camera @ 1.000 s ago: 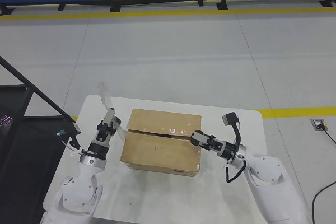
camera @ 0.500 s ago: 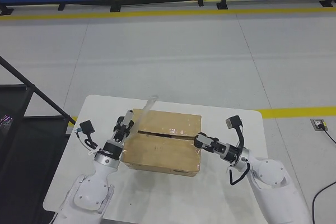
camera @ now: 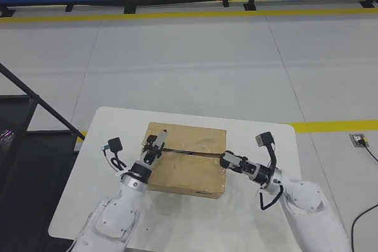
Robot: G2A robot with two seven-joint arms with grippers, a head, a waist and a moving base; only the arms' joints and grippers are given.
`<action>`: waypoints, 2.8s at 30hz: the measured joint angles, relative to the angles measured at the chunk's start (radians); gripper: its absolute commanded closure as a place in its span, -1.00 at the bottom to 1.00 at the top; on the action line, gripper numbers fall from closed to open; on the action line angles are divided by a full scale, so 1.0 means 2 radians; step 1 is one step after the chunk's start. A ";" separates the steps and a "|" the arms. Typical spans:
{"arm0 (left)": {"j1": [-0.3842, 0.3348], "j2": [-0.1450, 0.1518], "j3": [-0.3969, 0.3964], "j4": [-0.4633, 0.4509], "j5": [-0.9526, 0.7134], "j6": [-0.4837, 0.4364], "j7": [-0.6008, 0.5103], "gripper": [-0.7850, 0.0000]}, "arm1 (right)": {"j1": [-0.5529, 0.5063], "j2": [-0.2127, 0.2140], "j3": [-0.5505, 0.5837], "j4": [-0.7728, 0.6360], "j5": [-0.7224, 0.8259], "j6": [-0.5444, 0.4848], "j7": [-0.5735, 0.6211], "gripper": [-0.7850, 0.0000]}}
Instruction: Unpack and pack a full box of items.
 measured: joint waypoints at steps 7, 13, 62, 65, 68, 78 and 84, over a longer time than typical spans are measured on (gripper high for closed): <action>0.019 -0.001 -0.018 -0.037 -0.031 -0.018 -0.003 -1.00 | 0.003 0.001 -0.010 -0.002 0.000 -0.002 -0.006 -1.00; 0.039 0.006 -0.093 -0.051 -0.120 -0.021 -0.050 -1.00 | 0.005 0.001 -0.016 -0.003 0.001 -0.029 -0.020 -1.00; -0.038 0.017 -0.073 0.041 -0.111 -0.001 -0.234 -1.00 | 0.022 0.019 -0.047 0.008 0.026 -0.005 0.025 -1.00; -0.059 0.014 -0.049 0.069 -0.064 0.008 -0.224 -1.00 | 0.020 0.020 -0.048 0.005 0.024 -0.010 0.023 -1.00; -0.077 0.012 -0.024 0.091 -0.043 0.007 -0.248 -1.00 | 0.015 0.021 -0.047 0.001 0.021 -0.012 0.020 -1.00; -0.072 0.013 -0.020 0.077 -0.081 -0.016 -0.301 -1.00 | -0.006 0.029 -0.033 -0.021 0.015 -0.009 0.019 -1.00; -0.061 0.017 -0.021 0.059 -0.086 -0.014 -0.343 -1.00 | -0.002 0.030 -0.036 -0.019 0.016 0.003 0.025 -1.00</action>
